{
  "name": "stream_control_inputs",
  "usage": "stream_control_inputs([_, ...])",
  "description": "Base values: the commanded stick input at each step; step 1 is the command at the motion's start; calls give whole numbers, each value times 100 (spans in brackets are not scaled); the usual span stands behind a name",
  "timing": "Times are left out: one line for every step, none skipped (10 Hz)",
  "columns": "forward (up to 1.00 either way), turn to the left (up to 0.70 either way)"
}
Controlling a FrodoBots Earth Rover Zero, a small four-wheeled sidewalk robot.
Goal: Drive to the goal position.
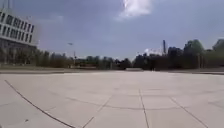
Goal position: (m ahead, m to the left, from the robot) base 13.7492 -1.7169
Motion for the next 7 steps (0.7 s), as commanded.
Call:
stream_control_inputs([70, 0])
stream_control_inputs([70, 0])
stream_control_inputs([70, 0])
stream_control_inputs([70, 0])
stream_control_inputs([70, -35])
stream_control_inputs([70, -26])
stream_control_inputs([70, -10])
